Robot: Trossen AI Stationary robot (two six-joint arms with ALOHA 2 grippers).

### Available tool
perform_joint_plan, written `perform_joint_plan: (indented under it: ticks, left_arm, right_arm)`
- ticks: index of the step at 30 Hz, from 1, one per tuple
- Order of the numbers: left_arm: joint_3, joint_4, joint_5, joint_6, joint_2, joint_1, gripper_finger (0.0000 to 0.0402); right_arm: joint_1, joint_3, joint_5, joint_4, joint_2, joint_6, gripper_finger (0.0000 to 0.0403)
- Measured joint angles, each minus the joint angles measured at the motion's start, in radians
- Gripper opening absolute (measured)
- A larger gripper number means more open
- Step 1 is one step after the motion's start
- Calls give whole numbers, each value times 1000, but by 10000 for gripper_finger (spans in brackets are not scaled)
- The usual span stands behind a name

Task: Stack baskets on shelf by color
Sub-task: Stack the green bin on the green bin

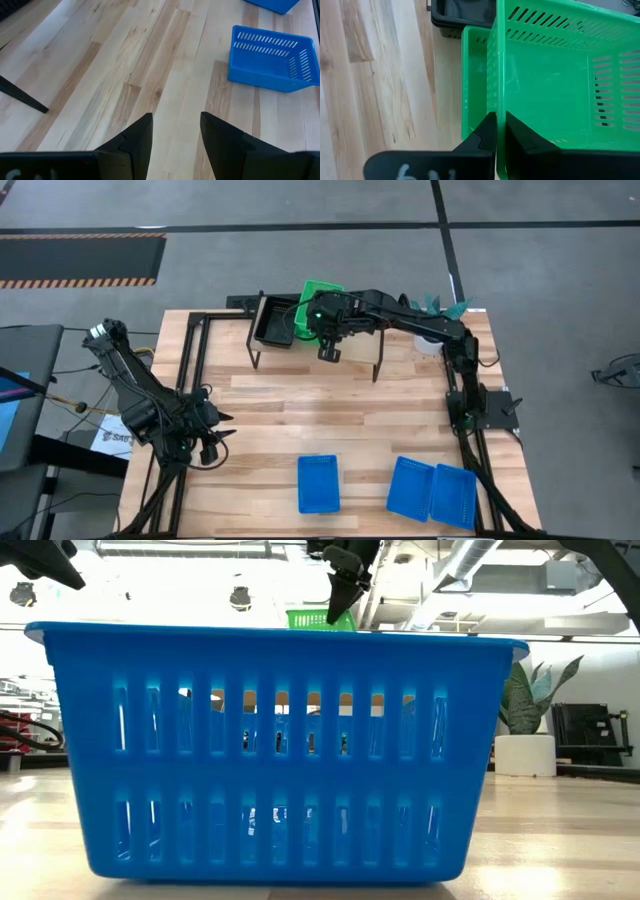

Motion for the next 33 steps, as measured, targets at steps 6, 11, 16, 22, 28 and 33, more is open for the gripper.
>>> perform_joint_plan:
  ticks: [6, 11, 16, 22, 28, 33]
  left_arm:
    - [0, 0, 0, 0, 0, 0, 153]
    - [0, 0, 0, 0, 0, 0, 153]
    - [0, 0, 0, 0, 0, 0, 153]
    - [0, 0, 0, 0, 0, 0, 153]
    - [0, 0, 1, 1, 0, 0, 153]
    - [0, 0, 10, 1, 0, 0, 153]
  right_arm:
    - [0, 0, -2, 0, 0, 15, 49]
    - [0, 0, -32, -1, 0, 27, 62]
    - [-2, 0, -30, 0, 0, 27, 70]
    - [-3, 0, -25, 0, 0, 27, 88]
    - [-5, 0, -25, -4, 23, 30, 125]
    - [2, 0, -24, -28, 66, 19, 155]
